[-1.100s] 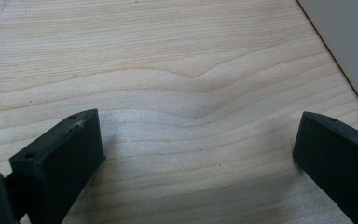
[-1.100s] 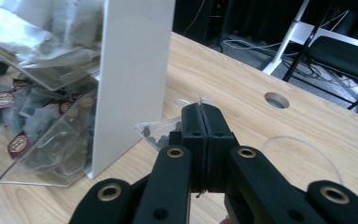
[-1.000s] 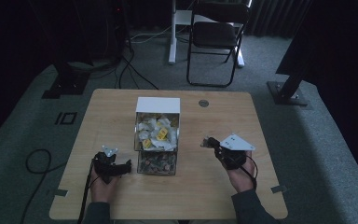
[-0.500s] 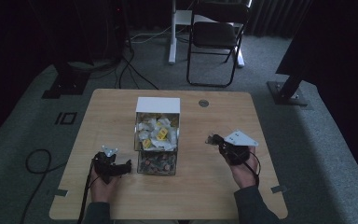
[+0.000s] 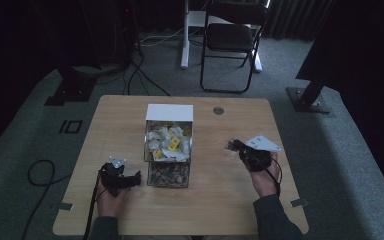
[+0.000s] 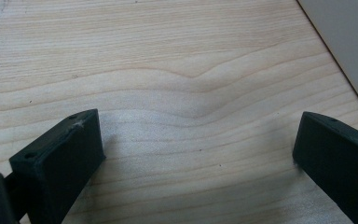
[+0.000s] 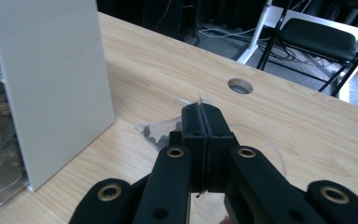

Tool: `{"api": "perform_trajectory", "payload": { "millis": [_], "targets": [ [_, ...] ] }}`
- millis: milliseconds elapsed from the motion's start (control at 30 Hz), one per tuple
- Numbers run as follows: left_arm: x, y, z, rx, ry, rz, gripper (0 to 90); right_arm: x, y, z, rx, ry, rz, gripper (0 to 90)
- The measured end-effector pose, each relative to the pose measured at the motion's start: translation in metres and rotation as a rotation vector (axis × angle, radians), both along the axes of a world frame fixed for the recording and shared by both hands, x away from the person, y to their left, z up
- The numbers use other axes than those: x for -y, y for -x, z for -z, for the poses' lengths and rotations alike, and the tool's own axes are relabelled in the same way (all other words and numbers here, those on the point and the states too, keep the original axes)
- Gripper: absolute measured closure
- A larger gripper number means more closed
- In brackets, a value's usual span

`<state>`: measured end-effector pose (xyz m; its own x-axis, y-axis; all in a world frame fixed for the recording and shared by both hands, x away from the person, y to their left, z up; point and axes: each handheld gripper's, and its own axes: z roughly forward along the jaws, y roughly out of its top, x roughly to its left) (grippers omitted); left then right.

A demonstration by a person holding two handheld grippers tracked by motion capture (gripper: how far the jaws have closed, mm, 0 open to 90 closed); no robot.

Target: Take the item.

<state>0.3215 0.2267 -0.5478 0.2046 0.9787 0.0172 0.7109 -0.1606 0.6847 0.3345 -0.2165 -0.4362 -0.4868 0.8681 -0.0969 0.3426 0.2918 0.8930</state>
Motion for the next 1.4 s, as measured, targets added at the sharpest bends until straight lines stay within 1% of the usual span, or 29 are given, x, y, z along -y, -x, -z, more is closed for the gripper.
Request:
{"api": "perform_trajectory", "payload": {
  "millis": [267, 533, 767, 933, 967, 1000, 1033, 1100, 1133, 1200, 1267, 1333, 1400],
  "targets": [
    [0.000, 0.000, 0.000, 0.000, 0.000, 0.000, 2.0, 0.007, -0.005, 0.001, -0.007, -0.011, 0.029, 89.8],
    [0.000, 0.000, 0.000, -0.001, 0.000, 0.000, 2.0, 0.010, -0.011, 0.004, -0.012, -0.003, 0.051, 89.8],
    [0.000, 0.000, 0.000, -0.001, 0.000, 0.001, 2.0, 0.015, -0.018, 0.006, -0.016, -0.005, 0.087, 89.9],
    [0.000, 0.000, 0.000, -0.001, 0.000, 0.000, 2.0, 0.017, -0.025, 0.010, -0.033, -0.002, 0.106, 89.5],
    [0.000, 0.000, 0.000, -0.001, 0.000, 0.001, 2.0, 0.018, -0.026, 0.011, -0.034, -0.003, 0.107, 83.7],
    [0.000, 0.000, 0.000, -0.001, 0.000, 0.001, 2.0, 0.018, -0.027, 0.011, -0.032, -0.006, 0.117, 71.4],
    [0.000, 0.000, 0.000, -0.001, 0.000, 0.001, 2.0, 0.018, -0.028, 0.012, -0.029, -0.017, 0.127, 63.1],
    [0.000, 0.000, 0.000, -0.001, 0.000, 0.000, 2.0, 0.020, -0.026, 0.011, -0.013, -0.040, 0.138, 50.4],
    [0.000, 0.000, 0.000, -0.001, 0.000, 0.000, 2.0, 0.021, -0.025, 0.010, -0.008, -0.045, 0.143, 46.1],
    [0.000, 0.000, 0.000, -0.001, 0.000, 0.001, 2.0, 0.023, -0.022, 0.008, -0.002, -0.052, 0.149, 39.4],
    [0.000, 0.000, 0.000, -0.001, 0.000, 0.001, 2.0, 0.024, -0.020, 0.008, -0.001, -0.056, 0.145, 35.4],
    [0.000, 0.000, 0.000, -0.001, 0.000, 0.000, 2.0, 0.025, -0.017, 0.008, -0.007, -0.068, 0.136, 33.3],
    [0.000, 0.000, 0.000, 0.000, 0.000, 0.000, 2.0, 0.024, -0.015, 0.009, -0.014, -0.061, 0.134, 32.4]
  ]
}}
